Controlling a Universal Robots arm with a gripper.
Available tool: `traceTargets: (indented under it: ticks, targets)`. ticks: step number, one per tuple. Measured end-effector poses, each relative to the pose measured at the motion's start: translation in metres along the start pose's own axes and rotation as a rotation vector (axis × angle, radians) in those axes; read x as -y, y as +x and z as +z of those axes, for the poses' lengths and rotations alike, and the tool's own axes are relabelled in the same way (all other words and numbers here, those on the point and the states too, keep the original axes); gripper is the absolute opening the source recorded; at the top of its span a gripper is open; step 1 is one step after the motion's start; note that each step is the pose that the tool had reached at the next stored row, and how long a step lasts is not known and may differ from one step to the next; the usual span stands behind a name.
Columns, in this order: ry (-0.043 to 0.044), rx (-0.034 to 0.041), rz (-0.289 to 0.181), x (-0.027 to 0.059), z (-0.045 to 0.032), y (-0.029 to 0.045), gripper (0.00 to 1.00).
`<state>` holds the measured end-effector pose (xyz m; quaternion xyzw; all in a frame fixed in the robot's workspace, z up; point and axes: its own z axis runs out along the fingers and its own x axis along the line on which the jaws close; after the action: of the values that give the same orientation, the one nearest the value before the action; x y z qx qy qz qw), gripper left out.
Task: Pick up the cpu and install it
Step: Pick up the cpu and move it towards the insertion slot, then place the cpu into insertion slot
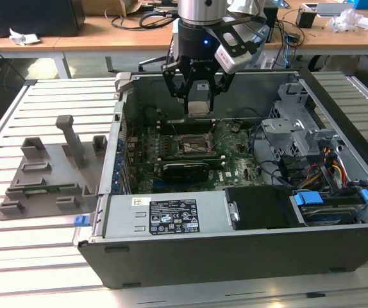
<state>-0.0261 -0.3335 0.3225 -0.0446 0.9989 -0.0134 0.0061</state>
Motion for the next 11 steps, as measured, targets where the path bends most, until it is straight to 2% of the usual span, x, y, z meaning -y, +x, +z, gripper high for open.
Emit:
traceTargets:
  ticks: [5, 11]
  targets:
    - [0.0001, -0.0001, 0.008, 0.0000, 0.0000, 0.0000, 0.55]
    - [0.0015, -0.0034, 0.123, 0.0000, 0.0000, 0.0000, 0.55]
